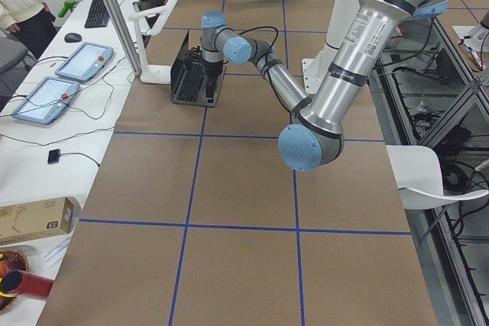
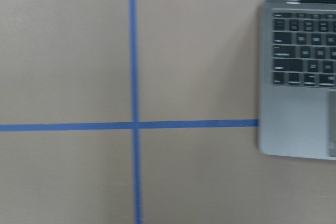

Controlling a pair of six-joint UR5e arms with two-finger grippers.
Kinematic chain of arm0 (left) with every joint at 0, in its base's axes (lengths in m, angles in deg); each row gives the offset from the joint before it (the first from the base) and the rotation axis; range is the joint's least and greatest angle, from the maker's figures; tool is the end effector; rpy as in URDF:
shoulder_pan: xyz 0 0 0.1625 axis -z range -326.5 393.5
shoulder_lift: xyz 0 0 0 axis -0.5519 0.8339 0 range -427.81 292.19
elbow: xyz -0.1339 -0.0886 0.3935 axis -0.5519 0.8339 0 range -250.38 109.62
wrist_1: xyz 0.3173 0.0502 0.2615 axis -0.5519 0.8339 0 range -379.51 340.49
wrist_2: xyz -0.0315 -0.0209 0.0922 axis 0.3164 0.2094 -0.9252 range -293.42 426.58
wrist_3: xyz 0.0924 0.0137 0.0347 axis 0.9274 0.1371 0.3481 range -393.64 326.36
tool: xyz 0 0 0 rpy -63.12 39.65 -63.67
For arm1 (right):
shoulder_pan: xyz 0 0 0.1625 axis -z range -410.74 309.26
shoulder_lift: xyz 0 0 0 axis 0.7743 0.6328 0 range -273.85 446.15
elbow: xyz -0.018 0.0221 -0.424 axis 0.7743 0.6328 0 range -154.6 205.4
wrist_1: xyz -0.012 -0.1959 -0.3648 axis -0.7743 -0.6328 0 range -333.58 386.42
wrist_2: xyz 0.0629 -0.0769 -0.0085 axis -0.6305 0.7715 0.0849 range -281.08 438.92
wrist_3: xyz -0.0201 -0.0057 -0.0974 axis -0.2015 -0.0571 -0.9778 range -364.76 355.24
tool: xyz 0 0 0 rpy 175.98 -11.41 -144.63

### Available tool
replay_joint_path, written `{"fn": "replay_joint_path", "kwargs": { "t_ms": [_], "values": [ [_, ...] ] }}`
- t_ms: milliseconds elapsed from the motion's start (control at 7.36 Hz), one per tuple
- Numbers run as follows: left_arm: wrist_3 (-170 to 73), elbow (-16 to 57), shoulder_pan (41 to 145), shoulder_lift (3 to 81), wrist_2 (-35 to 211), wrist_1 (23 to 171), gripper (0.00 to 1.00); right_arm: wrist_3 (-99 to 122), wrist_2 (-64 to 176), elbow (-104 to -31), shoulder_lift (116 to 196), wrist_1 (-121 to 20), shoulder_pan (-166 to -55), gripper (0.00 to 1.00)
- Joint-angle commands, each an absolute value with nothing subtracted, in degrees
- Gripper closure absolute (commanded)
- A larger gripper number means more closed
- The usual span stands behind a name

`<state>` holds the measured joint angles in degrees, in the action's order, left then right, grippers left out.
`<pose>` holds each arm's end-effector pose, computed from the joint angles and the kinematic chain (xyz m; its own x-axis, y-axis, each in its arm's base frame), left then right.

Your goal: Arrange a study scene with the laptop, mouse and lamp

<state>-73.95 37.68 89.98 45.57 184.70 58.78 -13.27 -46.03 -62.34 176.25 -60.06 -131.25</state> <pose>0.2553 -0.5419 0.3200 0.7725 0.0516 -0.6329 0.0266 0.9932 0.1134 -0.0061 -0.4983 0.6832 0.7732 -0.2909 0.5635 0.2824 0.9536 0.1048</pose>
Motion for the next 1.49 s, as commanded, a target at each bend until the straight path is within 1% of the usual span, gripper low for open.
{"fn": "replay_joint_path", "kwargs": {
  "t_ms": [0, 272, 544, 679, 815, 1087, 1223, 1359],
  "values": [
    [-64.3, 37.0, 95.9, 39.6, 187.3, 59.4, 0.01, -16.4, -47.9, -60.3, 177.2, -60.0, -133.6, 0.0],
    [-55.2, 34.7, 101.2, 36.3, 187.9, 59.5, 0.01, -21.1, -48.0, -59.0, 177.6, -60.0, -135.2, 0.0],
    [-41.5, 28.4, 109.2, 33.9, 193.4, 60.6, 0.01, -21.1, -48.3, -59.1, 178.6, -60.0, -135.4, 0.0],
    [-37.1, 26.3, 112.4, 31.4, 193.5, 63.0, 0.01, -21.2, -48.6, -59.1, 179.0, -60.0, -135.4, 0.0],
    [-34.0, 23.8, 114.4, 28.8, 194.4, 66.1, 0.01, -21.2, -48.7, -59.1, 179.6, -60.0, -135.5, 0.0],
    [-28.0, 16.4, 118.4, 26.7, 196.9, 71.6, 0.01, -21.3, -48.9, -59.2, 180.5, -58.8, -135.9, 0.0],
    [-26.3, 14.8, 119.6, 25.6, 196.9, 73.1, 0.01, -21.2, -48.9, -59.5, 180.7, -58.7, -136.0, 0.0],
    [-26.3, 14.8, 120.1, 25.5, 197.3, 73.1, 0.01, -21.2, -49.6, -59.8, 180.7, -58.7, -136.1, 0.0]
  ]
}}
